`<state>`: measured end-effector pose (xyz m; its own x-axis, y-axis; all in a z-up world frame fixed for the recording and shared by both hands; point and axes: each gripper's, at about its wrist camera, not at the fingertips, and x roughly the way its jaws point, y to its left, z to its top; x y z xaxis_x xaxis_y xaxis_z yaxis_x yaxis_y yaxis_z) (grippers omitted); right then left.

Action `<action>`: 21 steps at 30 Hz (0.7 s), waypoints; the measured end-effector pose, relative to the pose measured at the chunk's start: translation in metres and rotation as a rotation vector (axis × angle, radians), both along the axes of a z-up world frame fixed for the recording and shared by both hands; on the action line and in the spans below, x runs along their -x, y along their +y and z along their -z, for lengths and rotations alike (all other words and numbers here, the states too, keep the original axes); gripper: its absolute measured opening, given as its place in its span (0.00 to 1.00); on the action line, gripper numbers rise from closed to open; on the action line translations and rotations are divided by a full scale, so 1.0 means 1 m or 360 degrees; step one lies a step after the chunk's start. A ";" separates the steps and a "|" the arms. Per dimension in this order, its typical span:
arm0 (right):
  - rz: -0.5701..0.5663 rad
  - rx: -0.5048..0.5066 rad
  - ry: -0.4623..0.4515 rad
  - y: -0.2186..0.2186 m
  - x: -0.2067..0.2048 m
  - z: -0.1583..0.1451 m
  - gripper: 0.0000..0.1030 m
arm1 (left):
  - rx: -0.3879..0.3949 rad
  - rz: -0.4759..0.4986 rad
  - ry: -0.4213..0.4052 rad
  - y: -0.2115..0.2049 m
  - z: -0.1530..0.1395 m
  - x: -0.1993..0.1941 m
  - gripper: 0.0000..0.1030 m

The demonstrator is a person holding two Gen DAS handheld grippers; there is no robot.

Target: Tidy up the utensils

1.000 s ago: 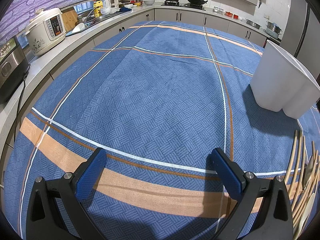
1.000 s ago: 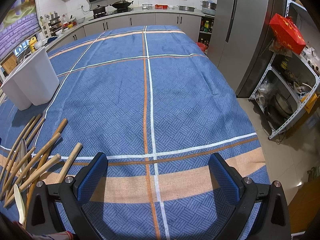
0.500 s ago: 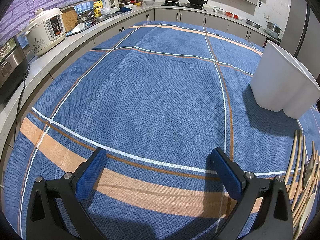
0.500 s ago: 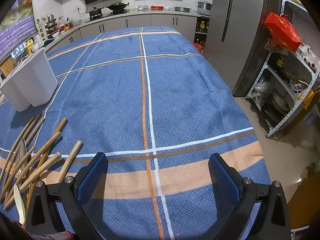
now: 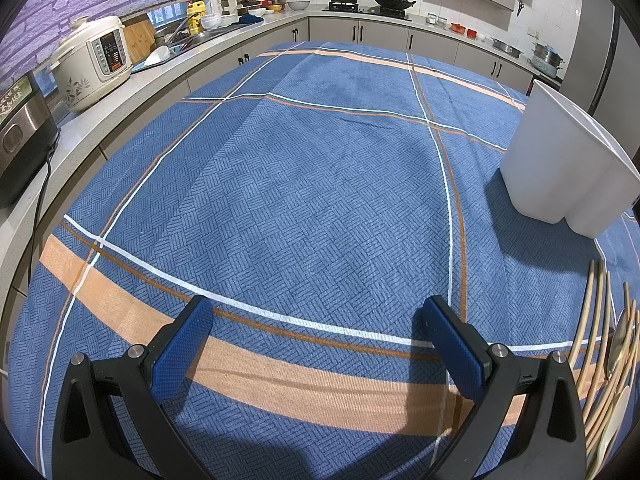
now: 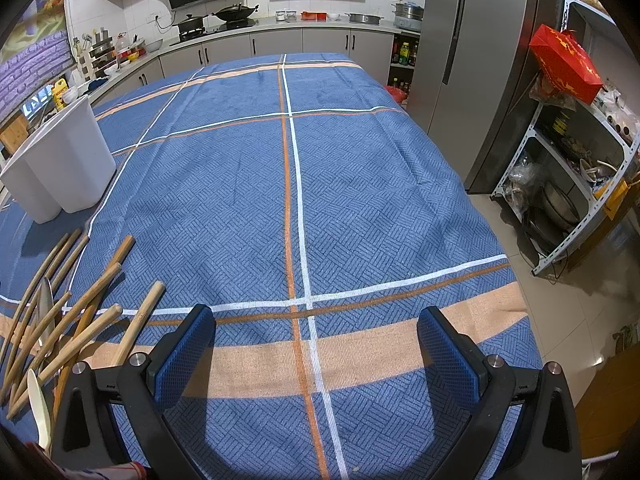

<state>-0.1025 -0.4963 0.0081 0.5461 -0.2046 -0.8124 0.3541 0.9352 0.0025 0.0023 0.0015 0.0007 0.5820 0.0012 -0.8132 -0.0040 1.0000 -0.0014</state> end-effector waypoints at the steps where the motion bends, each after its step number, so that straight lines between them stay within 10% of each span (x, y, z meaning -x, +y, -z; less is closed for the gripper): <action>1: 0.0000 0.0000 0.0000 0.000 0.000 0.000 1.00 | 0.0000 0.0000 0.0000 0.000 0.000 0.000 1.00; 21: 0.0030 -0.0027 0.0050 -0.001 -0.002 -0.003 1.00 | -0.0005 -0.0025 0.0017 0.000 0.000 -0.001 1.00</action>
<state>-0.1007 -0.4970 0.0109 0.5162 -0.2007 -0.8326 0.3716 0.9283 0.0067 0.0037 0.0011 0.0003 0.5734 0.0131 -0.8191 -0.0199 0.9998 0.0021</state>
